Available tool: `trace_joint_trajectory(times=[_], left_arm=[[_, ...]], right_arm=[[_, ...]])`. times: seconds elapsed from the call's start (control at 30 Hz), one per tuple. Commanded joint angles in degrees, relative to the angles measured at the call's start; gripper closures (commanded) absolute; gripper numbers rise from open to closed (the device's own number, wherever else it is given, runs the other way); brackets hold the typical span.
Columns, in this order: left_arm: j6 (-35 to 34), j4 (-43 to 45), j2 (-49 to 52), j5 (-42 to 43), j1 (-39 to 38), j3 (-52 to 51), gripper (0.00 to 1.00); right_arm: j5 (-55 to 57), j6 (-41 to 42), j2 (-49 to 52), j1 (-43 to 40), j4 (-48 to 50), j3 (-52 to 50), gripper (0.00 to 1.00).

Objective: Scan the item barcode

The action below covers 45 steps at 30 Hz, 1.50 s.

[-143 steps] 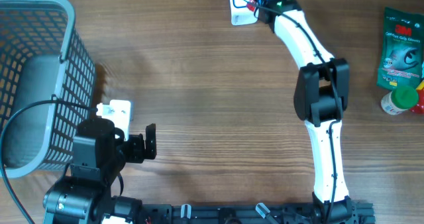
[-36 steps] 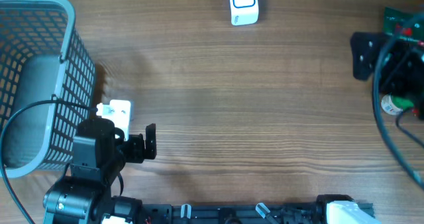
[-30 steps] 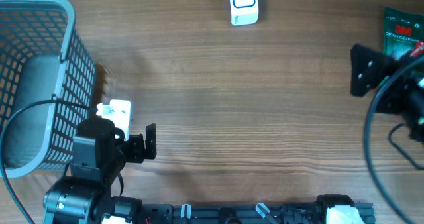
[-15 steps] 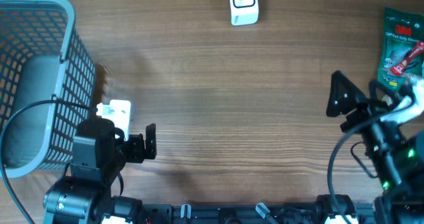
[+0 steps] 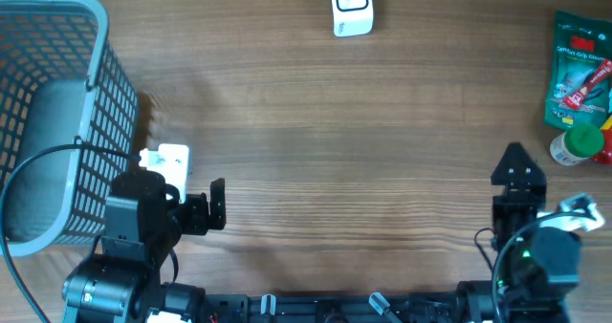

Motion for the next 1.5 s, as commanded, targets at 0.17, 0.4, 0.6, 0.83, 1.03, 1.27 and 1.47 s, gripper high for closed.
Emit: trace_joint_trajectory(times=[0.17,0.4,0.6,0.83,1.03,1.27,1.47], left_arm=[[-0.52,0.15,-0.28,0.26,-0.31,-0.33,0.0],[-0.5,0.15,-0.28,0.26,-0.31,-0.33,0.0],[-0.52,0.15,-0.28,0.26,-0.31,-0.33,0.0],[-0.52,0.15,-0.28,0.26,-0.31,-0.33,0.0],[-0.5,0.15,-0.28,0.26,-0.31,-0.33,0.0],[-0.52,0.15,-0.28,0.26,-0.31,-0.33,0.0],[-0.5,0.15,-0.28,0.26,-0.31,-0.33,0.0]], right_arm=[[1.2,7.8,-9.99,0.24,12.61,-15.13,0.0],[-2.95,-10.67,-10.08,0.24,34.03,-22.23,0.0],[-7.23,-29.2,-10.08,0.24,37.9,-24.24,0.0],[-7.21,-39.82,-10.08,0.24,36.7,-24.96,0.0],[-7.17,-47.67,-10.1,0.24,30.32,-24.96,0.0],[-8.26,-53.27,-10.1,0.24,30.08,-24.96,0.0],[-8.24,-53.27,-10.1,0.24,30.12,-24.96,0.0]])
